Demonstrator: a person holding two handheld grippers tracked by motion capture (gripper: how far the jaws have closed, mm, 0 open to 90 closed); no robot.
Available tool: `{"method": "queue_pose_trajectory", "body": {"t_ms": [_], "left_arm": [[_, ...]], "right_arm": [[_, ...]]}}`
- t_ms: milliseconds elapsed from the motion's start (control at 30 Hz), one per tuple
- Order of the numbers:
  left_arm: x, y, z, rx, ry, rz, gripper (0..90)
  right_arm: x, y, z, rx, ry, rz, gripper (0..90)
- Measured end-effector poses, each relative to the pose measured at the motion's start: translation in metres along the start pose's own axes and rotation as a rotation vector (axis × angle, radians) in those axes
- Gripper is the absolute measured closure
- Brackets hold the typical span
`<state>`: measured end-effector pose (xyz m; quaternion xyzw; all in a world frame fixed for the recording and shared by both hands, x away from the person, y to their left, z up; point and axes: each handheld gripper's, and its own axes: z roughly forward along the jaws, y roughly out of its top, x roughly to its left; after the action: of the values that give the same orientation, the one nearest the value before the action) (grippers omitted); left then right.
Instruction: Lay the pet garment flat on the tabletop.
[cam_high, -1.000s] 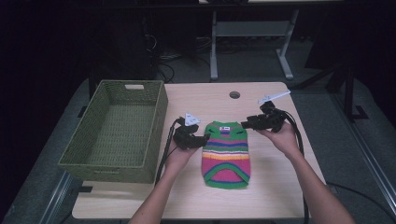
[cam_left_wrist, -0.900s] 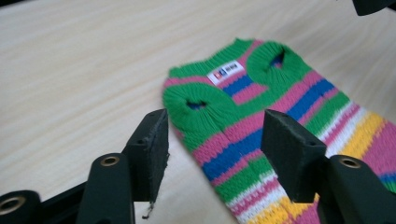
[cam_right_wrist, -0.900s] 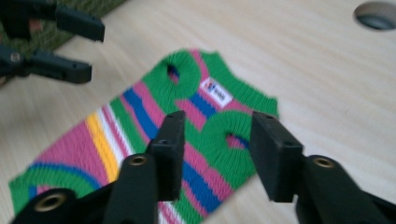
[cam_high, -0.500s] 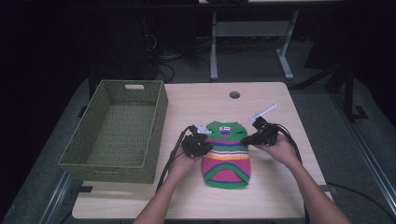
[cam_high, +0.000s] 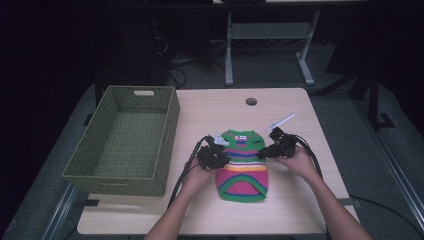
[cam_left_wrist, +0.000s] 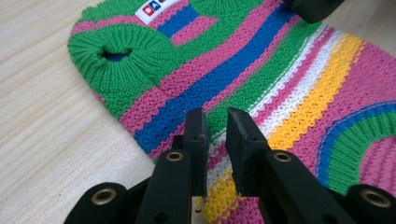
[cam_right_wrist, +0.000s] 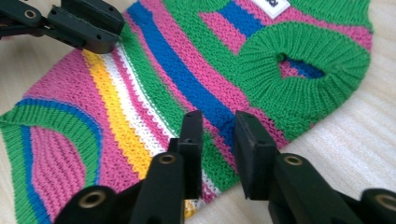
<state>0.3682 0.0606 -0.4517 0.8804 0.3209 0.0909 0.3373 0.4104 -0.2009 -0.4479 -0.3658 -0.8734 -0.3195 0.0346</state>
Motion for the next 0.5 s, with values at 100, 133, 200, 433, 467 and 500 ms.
{"method": "queue_pose_trajectory", "body": {"t_ms": [100, 133, 200, 433, 467, 500], "left_arm": [[0.0, 0.0, -0.003, -0.021, -0.011, -0.017, 75.1], [0.001, 0.0, -0.004, -0.025, -0.013, -0.02, 74.6], [0.0, 0.0, -0.005, -0.031, -0.015, -0.024, 72.9], [0.003, -0.003, -0.012, -0.047, -0.032, -0.041, 68.9], [0.003, -0.003, -0.013, -0.055, -0.033, -0.046, 68.2], [0.003, -0.003, -0.013, -0.055, -0.033, -0.046, 67.8]], "right_arm": [[0.001, -0.001, -0.005, -0.028, 0.026, 0.007, 68.0], [0.0, -0.001, -0.005, -0.038, 0.03, 0.009, 67.0], [-0.002, -0.003, -0.008, -0.055, 0.053, 0.019, 64.0], [-0.006, -0.008, -0.017, -0.104, 0.106, 0.049, 59.5], [-0.007, -0.008, -0.019, -0.109, 0.117, 0.053, 58.7], [-0.007, -0.008, -0.019, -0.109, 0.117, 0.053, 58.7]]}}
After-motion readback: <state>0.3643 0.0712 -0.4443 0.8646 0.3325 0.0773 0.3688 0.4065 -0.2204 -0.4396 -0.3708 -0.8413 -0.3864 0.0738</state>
